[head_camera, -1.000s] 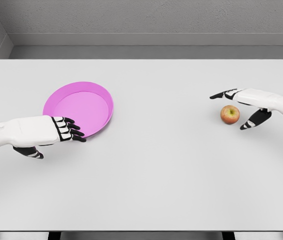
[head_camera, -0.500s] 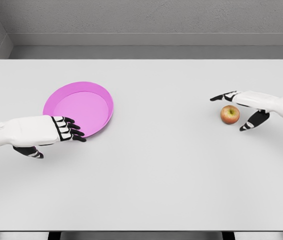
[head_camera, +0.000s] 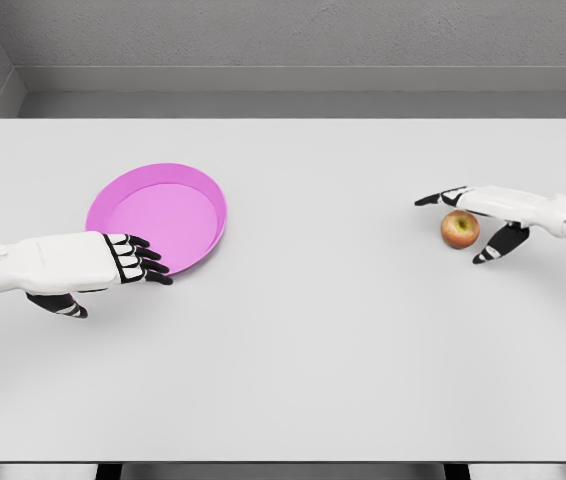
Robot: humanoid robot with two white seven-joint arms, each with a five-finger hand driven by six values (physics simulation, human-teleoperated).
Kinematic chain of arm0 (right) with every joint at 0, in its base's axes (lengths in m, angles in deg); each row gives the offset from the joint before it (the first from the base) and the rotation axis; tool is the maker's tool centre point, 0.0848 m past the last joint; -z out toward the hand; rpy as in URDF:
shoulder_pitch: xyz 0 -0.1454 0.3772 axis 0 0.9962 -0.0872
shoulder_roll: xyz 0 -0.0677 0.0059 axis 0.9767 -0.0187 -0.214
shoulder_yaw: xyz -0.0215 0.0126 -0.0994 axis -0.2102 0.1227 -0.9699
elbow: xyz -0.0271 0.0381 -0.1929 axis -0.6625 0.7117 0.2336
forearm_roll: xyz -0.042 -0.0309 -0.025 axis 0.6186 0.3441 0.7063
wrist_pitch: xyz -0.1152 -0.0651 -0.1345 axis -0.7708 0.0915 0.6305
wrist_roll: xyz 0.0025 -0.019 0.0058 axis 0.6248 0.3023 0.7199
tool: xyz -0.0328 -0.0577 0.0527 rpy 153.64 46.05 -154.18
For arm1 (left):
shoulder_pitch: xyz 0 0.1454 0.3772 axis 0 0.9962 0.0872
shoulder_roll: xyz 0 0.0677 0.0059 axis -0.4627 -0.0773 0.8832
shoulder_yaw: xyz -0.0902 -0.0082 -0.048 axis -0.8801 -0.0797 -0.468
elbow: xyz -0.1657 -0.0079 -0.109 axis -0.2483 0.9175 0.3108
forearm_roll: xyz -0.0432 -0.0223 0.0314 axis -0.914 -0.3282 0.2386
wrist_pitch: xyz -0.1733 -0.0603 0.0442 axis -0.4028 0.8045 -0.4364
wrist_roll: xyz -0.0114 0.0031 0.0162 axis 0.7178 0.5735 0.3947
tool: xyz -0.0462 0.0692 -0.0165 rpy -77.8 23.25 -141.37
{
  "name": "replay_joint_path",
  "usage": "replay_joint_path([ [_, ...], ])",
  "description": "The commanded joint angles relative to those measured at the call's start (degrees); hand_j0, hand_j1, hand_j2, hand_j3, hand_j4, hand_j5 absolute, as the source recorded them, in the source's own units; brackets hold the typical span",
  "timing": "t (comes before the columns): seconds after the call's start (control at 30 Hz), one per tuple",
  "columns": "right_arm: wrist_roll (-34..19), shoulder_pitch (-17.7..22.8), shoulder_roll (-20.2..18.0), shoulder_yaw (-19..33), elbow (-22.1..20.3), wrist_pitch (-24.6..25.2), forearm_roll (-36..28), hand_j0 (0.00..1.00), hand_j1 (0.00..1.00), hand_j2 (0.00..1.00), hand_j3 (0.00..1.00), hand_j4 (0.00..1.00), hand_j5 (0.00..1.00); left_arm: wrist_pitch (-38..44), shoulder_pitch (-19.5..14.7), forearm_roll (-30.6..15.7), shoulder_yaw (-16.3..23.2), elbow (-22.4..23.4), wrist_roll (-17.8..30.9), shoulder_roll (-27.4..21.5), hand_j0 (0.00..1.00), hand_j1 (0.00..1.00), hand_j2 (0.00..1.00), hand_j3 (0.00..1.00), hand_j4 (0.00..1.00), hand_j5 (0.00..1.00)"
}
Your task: Put the apple on the plate with both arms
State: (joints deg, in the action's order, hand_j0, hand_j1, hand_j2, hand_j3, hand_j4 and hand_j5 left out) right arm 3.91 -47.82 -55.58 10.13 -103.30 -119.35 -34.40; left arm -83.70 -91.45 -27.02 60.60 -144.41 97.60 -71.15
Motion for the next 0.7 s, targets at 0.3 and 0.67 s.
replay_joint_path([
  [0.3,0.0,-0.2,0.1,0.0,0.4,-0.6,-0.2,1.00,1.00,1.00,1.00,1.00,1.00,0.1,0.0,-0.3,0.0,0.0,0.0,0.0,1.00,1.00,1.00,1.00,1.00,1.00],
  [0.67,0.0,-0.2,0.1,0.1,0.6,-1.8,-0.2,0.98,0.98,0.98,0.98,0.98,0.98,0.1,0.0,-0.3,0.2,0.0,0.0,0.1,1.00,1.00,1.00,1.00,1.00,1.00],
])
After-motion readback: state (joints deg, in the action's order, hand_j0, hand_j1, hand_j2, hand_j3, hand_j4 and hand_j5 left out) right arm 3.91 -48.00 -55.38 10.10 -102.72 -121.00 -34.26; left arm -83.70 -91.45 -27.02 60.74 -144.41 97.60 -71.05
